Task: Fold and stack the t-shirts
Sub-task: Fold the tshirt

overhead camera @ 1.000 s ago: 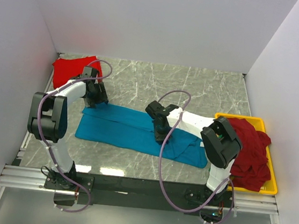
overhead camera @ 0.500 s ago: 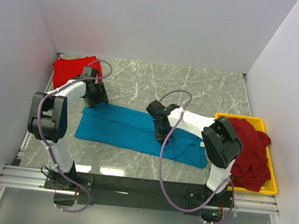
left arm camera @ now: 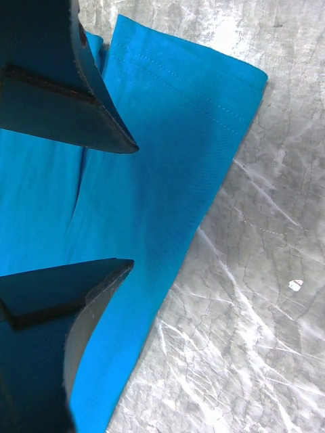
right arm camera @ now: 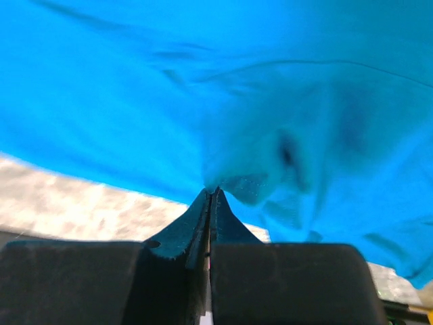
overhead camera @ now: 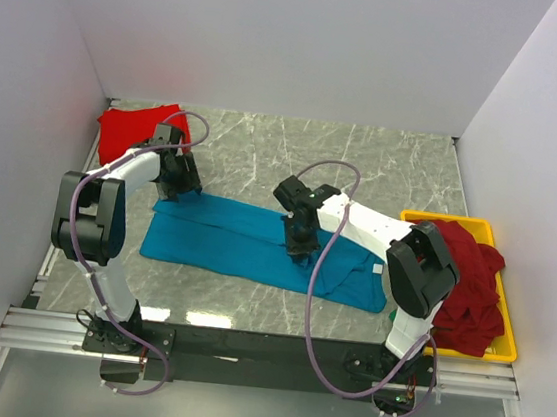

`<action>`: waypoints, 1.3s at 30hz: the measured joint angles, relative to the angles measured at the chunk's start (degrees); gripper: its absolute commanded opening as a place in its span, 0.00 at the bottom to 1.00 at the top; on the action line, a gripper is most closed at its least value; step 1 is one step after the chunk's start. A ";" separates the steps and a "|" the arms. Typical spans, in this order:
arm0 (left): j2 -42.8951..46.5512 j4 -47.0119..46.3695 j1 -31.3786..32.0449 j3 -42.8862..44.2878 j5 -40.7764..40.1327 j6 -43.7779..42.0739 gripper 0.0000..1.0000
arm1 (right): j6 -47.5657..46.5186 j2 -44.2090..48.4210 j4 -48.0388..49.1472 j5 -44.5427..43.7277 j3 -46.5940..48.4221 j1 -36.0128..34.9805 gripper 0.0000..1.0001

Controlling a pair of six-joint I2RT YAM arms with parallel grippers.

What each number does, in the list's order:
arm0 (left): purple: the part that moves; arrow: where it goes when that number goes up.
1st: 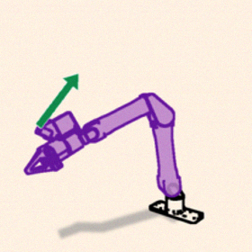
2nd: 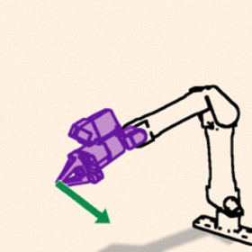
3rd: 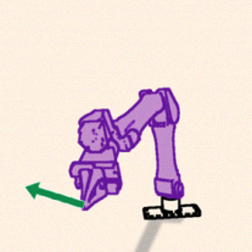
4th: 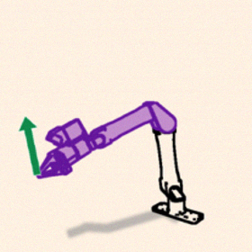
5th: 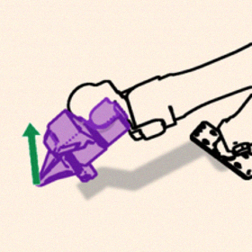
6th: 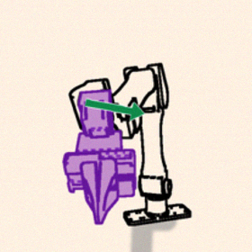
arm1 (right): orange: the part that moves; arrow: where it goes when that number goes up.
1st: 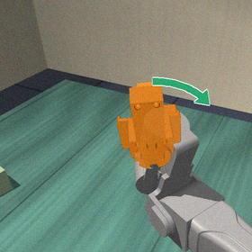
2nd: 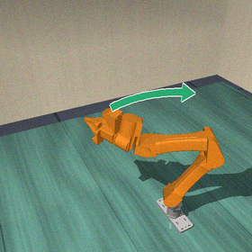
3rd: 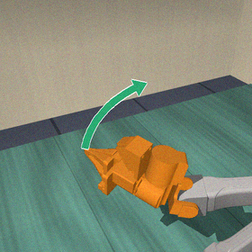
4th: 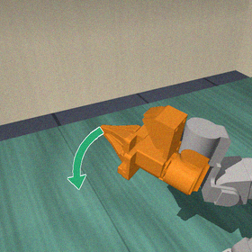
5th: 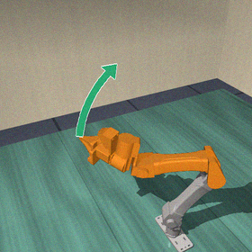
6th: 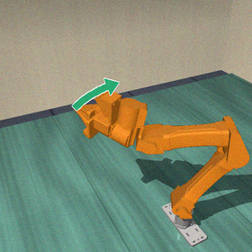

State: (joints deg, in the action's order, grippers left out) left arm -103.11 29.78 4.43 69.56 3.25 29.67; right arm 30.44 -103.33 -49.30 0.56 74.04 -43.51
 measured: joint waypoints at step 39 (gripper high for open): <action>0.00 -0.04 0.07 -0.76 -0.04 -0.42 0.70 | 6.01 17.51 -3.04 2.38 -13.53 1.01 0.47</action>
State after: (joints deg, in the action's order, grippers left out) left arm -103.11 29.74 4.49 68.79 3.20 29.26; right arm 36.45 -85.82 -52.34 2.94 60.51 -42.50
